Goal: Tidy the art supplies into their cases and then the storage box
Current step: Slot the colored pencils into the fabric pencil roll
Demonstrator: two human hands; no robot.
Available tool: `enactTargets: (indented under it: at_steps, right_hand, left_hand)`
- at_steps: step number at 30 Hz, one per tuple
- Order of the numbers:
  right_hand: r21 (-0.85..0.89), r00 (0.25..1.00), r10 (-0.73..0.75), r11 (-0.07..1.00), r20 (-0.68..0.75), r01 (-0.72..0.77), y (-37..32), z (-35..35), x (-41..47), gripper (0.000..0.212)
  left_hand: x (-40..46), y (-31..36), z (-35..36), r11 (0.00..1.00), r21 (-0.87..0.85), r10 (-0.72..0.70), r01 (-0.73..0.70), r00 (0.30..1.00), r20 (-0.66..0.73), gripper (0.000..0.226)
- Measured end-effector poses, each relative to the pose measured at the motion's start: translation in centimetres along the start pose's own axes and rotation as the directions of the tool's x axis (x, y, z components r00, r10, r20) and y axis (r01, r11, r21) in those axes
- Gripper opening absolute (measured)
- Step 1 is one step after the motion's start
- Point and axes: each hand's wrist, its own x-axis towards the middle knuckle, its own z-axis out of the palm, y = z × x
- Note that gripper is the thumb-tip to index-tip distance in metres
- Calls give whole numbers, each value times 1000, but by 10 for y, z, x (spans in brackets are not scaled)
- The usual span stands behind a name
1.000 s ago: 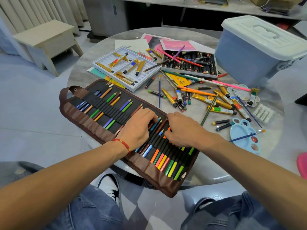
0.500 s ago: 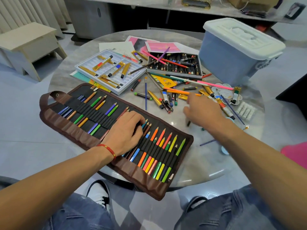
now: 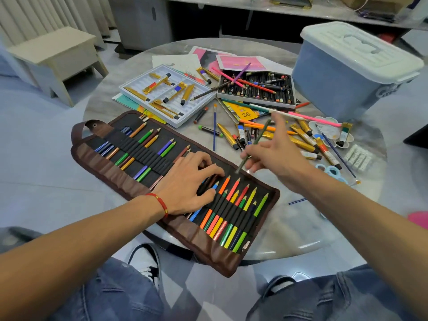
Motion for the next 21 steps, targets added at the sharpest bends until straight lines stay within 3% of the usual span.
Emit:
enactTargets:
  at_steps: [3,7,11,21]
  right_hand:
    - [18,997,40,999,70,-41,12,25,-4,107]
    - [-107,995,75,992,63,-68,20,35,-4,111]
    - [-240,996,74,969,54,-59,23,41,-8,108]
    - [-325,1000,5,946,-13,-9,22,50,-8,110]
  left_hand:
    - [1,-1,0,1000,11,-12,12,1000,3,51]
    - [1,-2,0,1000,-6,1,-1,1000,-1,65]
    - [1,-2,0,1000,0,2,-2,1000,-9,66]
    - [1,-2,1,1000,6,3,-3,1000,-17,65]
